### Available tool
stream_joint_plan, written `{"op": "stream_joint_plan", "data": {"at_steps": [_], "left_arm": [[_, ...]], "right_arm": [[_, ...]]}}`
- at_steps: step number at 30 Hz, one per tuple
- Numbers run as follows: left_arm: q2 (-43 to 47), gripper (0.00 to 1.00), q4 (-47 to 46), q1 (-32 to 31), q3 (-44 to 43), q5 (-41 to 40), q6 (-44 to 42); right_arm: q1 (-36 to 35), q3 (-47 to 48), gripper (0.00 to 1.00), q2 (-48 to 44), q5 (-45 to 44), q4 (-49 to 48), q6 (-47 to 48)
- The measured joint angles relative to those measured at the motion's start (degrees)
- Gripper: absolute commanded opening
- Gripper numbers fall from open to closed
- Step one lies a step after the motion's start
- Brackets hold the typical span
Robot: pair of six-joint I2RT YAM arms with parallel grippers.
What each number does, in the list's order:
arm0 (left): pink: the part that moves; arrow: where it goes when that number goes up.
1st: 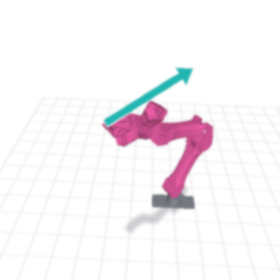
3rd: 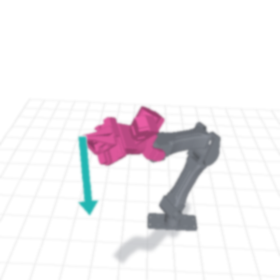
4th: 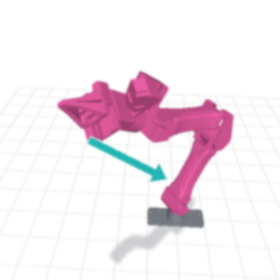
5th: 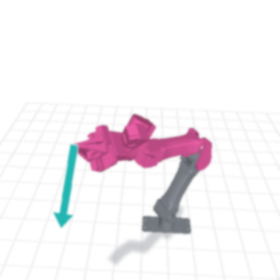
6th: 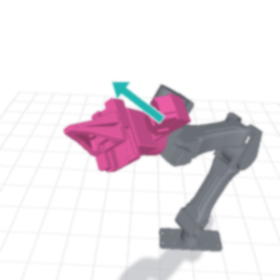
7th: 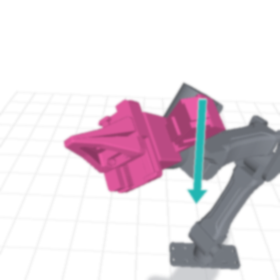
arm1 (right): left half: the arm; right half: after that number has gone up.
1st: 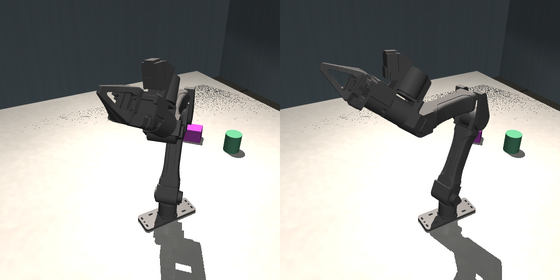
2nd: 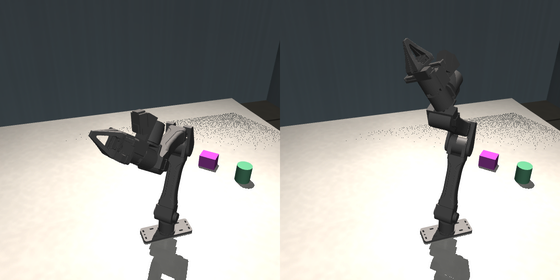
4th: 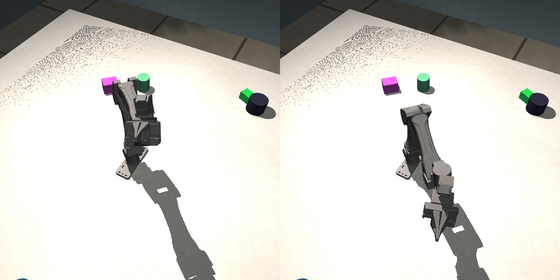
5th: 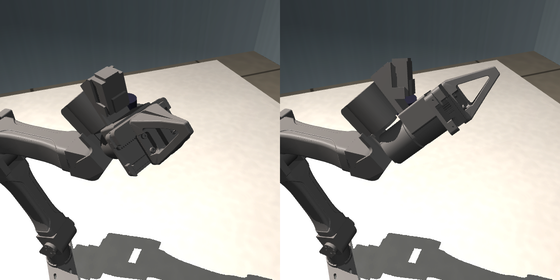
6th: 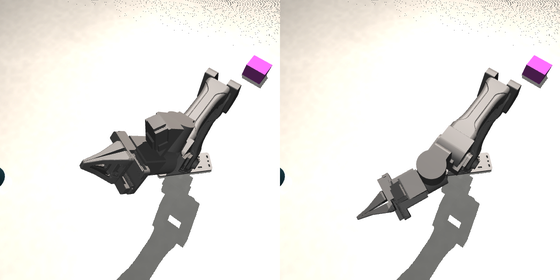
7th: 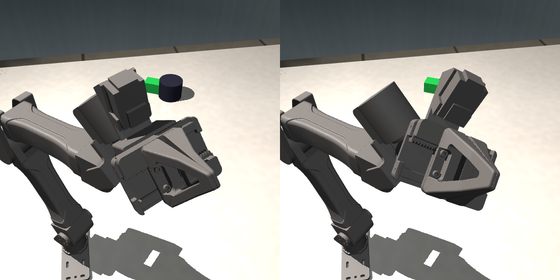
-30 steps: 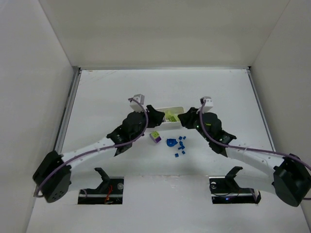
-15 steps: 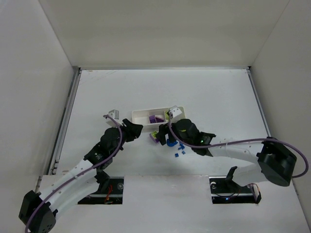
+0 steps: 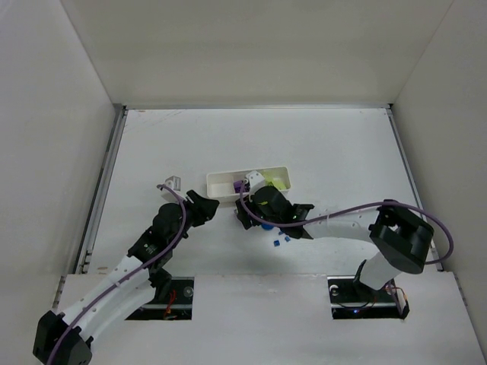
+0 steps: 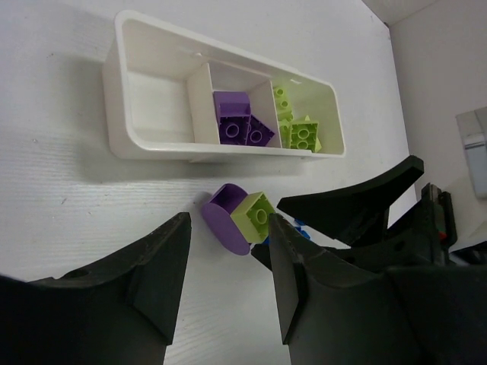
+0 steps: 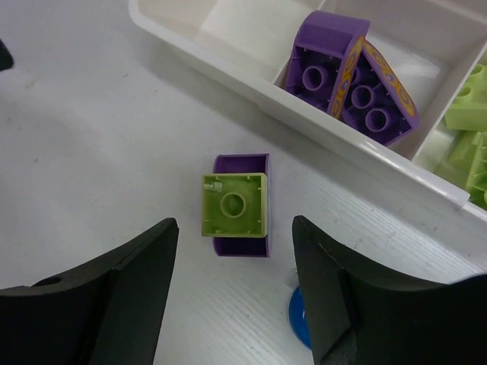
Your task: Sort the legos into containers by color
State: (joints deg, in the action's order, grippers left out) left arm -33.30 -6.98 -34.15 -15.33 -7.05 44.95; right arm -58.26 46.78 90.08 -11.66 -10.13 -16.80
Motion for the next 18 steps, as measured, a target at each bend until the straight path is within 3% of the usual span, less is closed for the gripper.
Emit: {"op": "stream_joint_plan", "data": {"at_steps": [8, 15, 18], "left_arm": [[-0.37, 0.42, 0.0, 0.9, 0.02, 0.81, 0.13], [-0.31, 0.43, 0.04, 1.33, 0.11, 1.25, 0.22], [-0.28, 0.46, 0.0, 1.64, 0.11, 1.88, 0.26]], "right_arm": [[0.02, 2.38, 0.55, 3.8, -1.44, 0.72, 0.17], [0.02, 2.73, 0.34, 4.24, -3.58, 0.68, -0.04], [0.02, 2.73, 0.32, 4.11, -4.5, 0.72, -0.22]]}}
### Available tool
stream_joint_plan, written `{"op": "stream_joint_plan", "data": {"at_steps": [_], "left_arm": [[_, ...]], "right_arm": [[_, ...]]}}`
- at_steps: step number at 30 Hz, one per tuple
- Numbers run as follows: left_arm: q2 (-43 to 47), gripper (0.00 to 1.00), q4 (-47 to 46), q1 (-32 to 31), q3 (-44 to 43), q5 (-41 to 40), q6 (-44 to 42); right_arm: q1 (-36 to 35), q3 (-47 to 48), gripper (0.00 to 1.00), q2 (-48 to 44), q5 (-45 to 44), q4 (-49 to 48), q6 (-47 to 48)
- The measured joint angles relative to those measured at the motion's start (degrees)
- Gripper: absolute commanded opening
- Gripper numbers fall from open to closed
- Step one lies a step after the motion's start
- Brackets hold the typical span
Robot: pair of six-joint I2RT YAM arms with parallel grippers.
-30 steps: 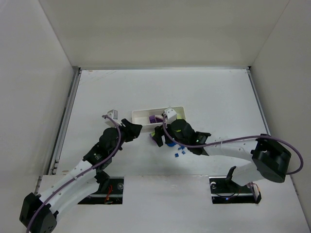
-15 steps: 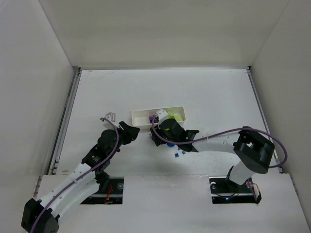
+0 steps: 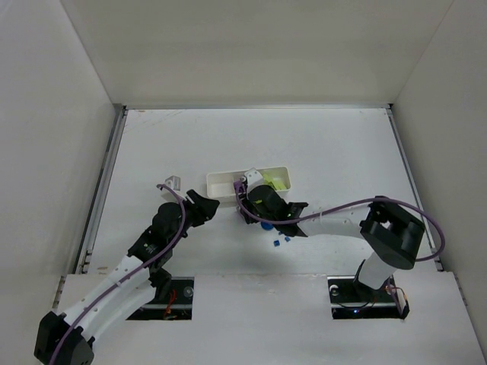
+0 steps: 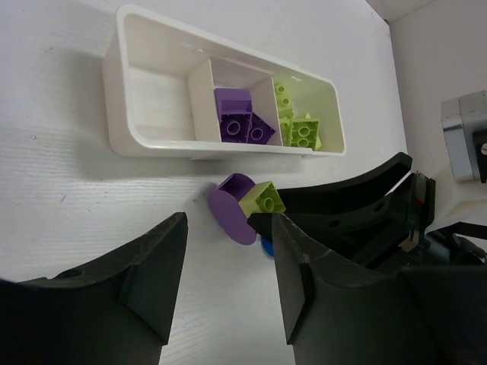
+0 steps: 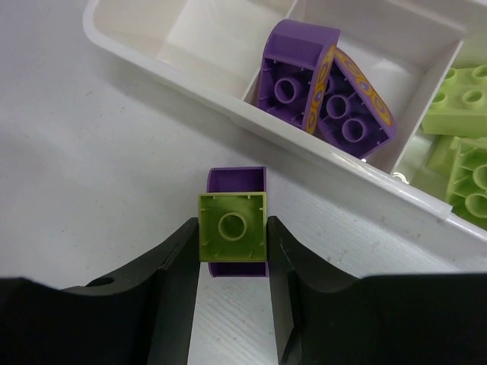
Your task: Sort the legos into containers by color
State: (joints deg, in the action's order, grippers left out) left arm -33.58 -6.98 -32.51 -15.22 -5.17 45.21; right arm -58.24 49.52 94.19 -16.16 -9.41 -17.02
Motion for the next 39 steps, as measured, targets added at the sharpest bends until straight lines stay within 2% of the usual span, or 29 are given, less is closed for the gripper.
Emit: {"op": "stream_joint_plan", "data": {"at_steps": [6, 11, 14, 17, 23, 29, 31, 35, 39], "left_arm": [[0.28, 0.54, -0.04, -0.02, 0.0, 1.6, 0.83], [2.89, 0.61, -3.43, -0.15, 0.13, 3.1, 3.8], [3.89, 0.63, -8.39, -0.02, 0.85, 4.13, 6.49], [3.08, 0.65, -14.67, 0.09, 2.51, 5.46, 9.68], [-2.16, 0.65, -24.94, 0.55, 5.33, 8.15, 15.1], [-4.11, 0.65, -29.9, 1.9, 6.64, 8.81, 18.18], [-4.09, 0.62, -31.23, 2.29, 6.64, 8.79, 18.84], [-4.09, 0.51, -32.37, 2.93, 6.69, 8.39, 19.67], [-4.46, 0.46, -33.48, 3.72, 6.99, 7.1, 20.22]], "right_arm": [[0.24, -1.27, 0.3, -7.34, 0.11, 0.39, -3.17], [3.58, -3.89, 0.3, -18.47, 4.28, -3.69, -12.28], [7.04, -5.9, 0.3, -20.61, 8.07, -8.83, -19.23], [9.6, -8.26, 0.3, -19.67, 12.02, -13.44, -25.88], [10.12, -10.73, 0.3, -14.88, 18.38, -21.99, -36.48], [10.12, -11.02, 0.3, -11.21, 21.22, -31.63, -44.63], [10.12, -11.02, 0.3, -10.12, 21.62, -34.12, -46.53], [10.01, -11.02, 0.3, -7.04, 22.03, -39.3, -50.56], [9.99, -11.04, 0.3, -3.61, 21.88, -45.16, -54.86]]}}
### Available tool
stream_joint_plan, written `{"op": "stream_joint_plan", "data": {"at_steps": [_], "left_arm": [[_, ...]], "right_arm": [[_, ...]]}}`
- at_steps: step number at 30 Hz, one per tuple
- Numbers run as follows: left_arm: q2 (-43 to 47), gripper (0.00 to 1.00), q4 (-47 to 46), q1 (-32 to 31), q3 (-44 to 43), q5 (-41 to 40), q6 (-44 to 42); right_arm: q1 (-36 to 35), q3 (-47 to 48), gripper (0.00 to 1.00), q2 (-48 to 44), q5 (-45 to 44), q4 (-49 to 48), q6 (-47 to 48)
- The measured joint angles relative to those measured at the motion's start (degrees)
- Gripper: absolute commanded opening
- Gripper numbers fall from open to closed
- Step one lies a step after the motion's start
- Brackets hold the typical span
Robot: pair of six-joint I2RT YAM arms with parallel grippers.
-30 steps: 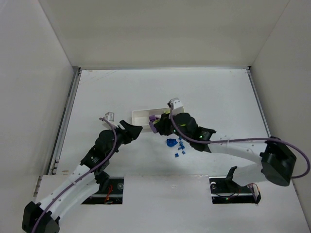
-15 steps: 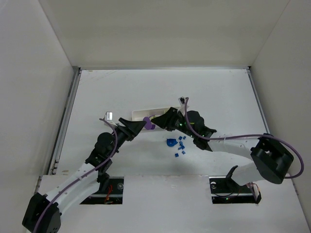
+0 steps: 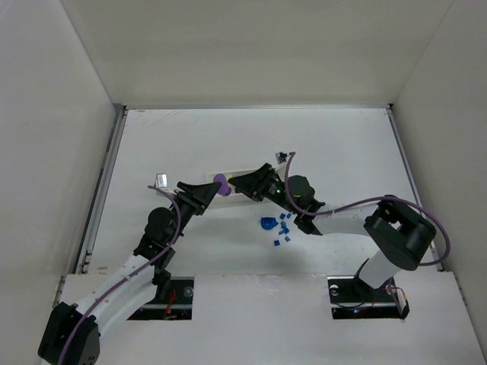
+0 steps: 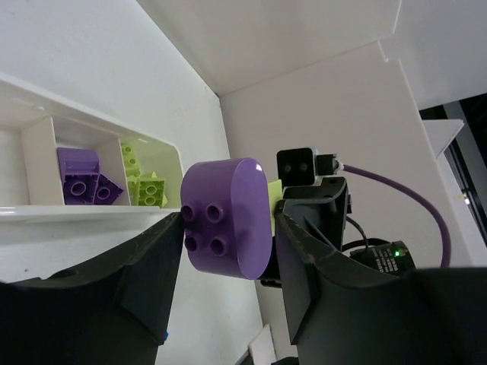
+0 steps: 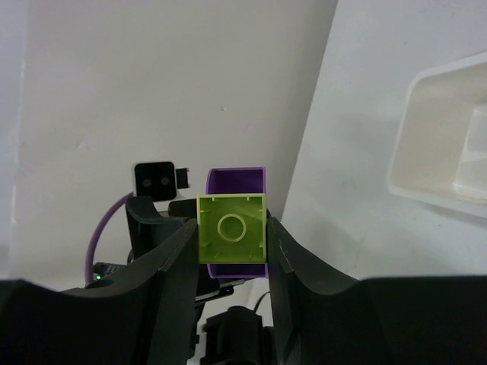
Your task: Sort the legos into containers by color
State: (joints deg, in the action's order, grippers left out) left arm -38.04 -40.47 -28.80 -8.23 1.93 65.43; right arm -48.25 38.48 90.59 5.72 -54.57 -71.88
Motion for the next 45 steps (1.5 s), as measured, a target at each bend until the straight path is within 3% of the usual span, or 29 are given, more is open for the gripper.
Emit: {"op": "stream_joint_plan", "data": {"at_steps": [9, 17, 24, 28, 32, 35, 40, 45], "left_arm": [[-1.99, 0.53, -3.21, -0.11, 0.11, 0.96, 1.55], [-1.92, 0.25, -4.57, 0.04, 0.15, 1.2, 2.21], [-0.96, 0.18, -2.78, 0.17, 0.17, 3.72, 2.08], [2.03, 0.18, -1.14, 3.5, 0.17, 4.39, 1.57], [4.17, 0.19, 1.14, 6.78, 0.17, 5.4, 0.9], [2.69, 0.19, 1.9, 6.36, 0.11, 5.81, -0.44], [-3.23, 0.2, 4.31, 1.31, -1.92, 4.63, -4.44], [-9.97, 0.21, 4.85, -4.87, -7.23, 1.25, -10.16]], "right_arm": [[-0.57, -0.07, 0.3, 5.18, 1.6, -9.01, -7.72], [-0.57, -0.44, 0.3, 5.16, 2.01, -11.15, -8.74], [0.66, -4.57, 0.3, 3.3, 2.56, -13.0, -8.72], [5.55, -10.64, 0.3, -2.12, 3.43, -11.19, -6.88], [12.24, -15.13, 0.3, -9.86, 3.5, -4.13, -1.95], [15.26, -14.14, 0.32, -14.97, 0.61, 7.63, 5.64], [12.66, -6.69, 0.33, -17.53, -13.07, 28.33, 20.98], [10.67, -0.81, 0.35, -13.84, -20.31, 36.24, 30.75]]}}
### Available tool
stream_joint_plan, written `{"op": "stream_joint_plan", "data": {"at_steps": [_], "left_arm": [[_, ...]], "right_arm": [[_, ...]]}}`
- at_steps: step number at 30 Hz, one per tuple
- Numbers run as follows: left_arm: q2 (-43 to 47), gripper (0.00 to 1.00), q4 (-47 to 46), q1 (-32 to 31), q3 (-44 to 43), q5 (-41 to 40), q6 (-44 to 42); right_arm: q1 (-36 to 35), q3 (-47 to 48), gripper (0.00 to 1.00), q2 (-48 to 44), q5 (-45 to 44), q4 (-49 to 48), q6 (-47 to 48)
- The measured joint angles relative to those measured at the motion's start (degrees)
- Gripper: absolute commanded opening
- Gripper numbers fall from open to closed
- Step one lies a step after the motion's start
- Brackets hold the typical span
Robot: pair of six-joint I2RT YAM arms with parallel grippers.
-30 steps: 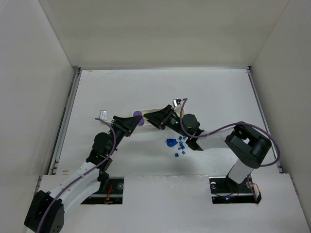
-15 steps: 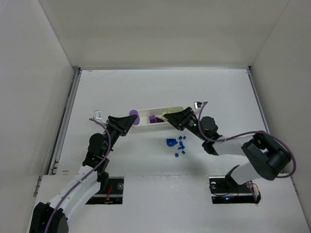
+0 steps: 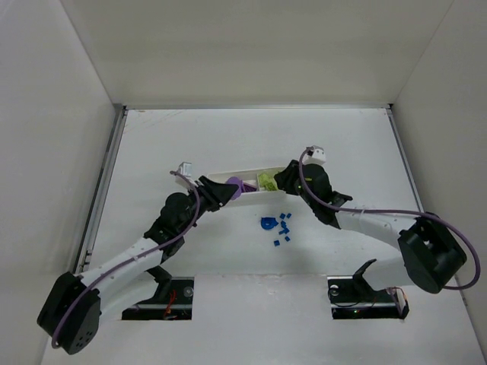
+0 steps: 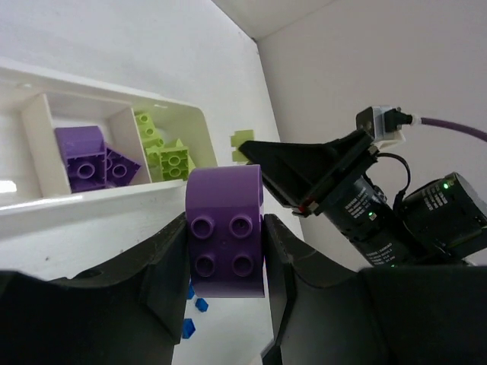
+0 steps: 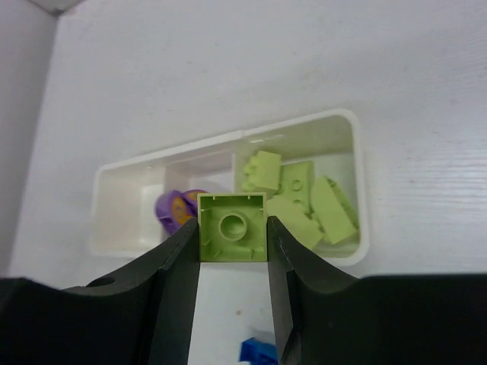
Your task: Sort the legos into containers by color
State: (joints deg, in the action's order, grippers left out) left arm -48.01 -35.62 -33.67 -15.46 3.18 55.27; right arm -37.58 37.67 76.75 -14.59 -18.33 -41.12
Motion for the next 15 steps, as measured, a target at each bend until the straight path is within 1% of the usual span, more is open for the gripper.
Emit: {"op": "stream_joint_plan", "data": {"at_steps": [1, 2, 4, 5, 7, 10, 12, 15], "left_arm": [[-1.62, 0.21, -0.04, -0.96, -1.22, -0.61, -0.98], [-3.56, 0.21, -0.04, -1.99, -2.56, -1.18, -2.08], [-7.43, 0.22, -0.07, -3.78, -5.01, -2.32, -4.24], [-9.29, 0.22, -0.07, -4.57, -6.08, -2.95, -5.27], [-12.66, 0.23, -0.04, -5.79, -7.74, -4.15, -7.08], [-17.51, 0.24, 0.07, -7.23, -10.29, -6.01, -10.23], [-20.15, 0.25, 0.15, -7.87, -12.07, -7.13, -12.2], [-24.06, 0.26, 0.37, -8.33, -15.56, -8.76, -15.41]], "right_arm": [[0.0, 0.42, 0.37, 0.83, -0.81, 0.81, 1.09], [0.0, 0.74, 0.41, 1.7, -1.55, 1.64, 2.08], [0.07, 0.98, 0.53, 3.21, -2.4, 2.8, 3.48], [0.11, 1.07, 0.57, 3.93, -2.78, 3.21, 4.11], [0.09, 1.27, 0.61, 5.03, -3.1, 3.89, 5.38], [0.09, 1.27, 0.64, 5.42, -3.48, 3.93, 6.69], [0.09, 1.2, 0.64, 5.05, -3.63, 3.72, 7.08], [0.09, -0.02, 0.58, 2.45, -3.69, 3.43, 7.41]]}}
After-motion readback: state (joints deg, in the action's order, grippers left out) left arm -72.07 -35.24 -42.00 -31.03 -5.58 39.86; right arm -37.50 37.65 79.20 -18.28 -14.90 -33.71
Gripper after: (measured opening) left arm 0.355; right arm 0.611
